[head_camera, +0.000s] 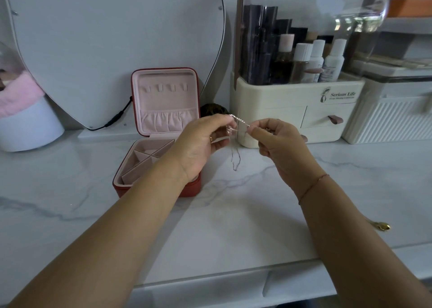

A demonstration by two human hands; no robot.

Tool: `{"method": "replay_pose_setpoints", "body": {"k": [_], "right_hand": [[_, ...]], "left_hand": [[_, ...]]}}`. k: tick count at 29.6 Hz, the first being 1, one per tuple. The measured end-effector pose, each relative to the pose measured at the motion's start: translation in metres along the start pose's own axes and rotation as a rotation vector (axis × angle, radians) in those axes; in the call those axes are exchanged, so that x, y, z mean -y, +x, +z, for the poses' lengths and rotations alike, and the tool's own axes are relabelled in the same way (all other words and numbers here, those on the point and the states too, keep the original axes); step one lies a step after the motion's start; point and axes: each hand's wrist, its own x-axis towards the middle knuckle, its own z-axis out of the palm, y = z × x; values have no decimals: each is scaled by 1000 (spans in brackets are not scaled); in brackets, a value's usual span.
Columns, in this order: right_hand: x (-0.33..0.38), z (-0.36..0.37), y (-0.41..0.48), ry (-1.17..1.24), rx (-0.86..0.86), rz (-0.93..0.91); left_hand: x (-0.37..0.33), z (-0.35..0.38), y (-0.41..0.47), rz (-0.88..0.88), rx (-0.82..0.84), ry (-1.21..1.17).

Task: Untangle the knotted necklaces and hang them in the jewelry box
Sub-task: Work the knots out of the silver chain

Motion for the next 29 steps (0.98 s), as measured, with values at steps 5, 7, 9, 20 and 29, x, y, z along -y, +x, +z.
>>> {"method": "replay_pose_setpoints", "body": {"k": [5, 7, 9, 20, 29], "right_hand": [[-2, -1, 2, -29, -116, 30], [-4, -3, 3, -42, -137, 53], [-4, -3, 3, 0, -129, 92], [10, -5, 2, 874, 91, 182], [10, -5, 0, 894, 181, 152]], "left_hand": [[-4, -5, 2, -77, 16, -283], [-4, -5, 2, -103, 7, -364], [-5, -6, 3, -114, -16, -423], [3, -10, 7, -190, -12, -304], [8, -7, 7, -166, 33, -370]]}}
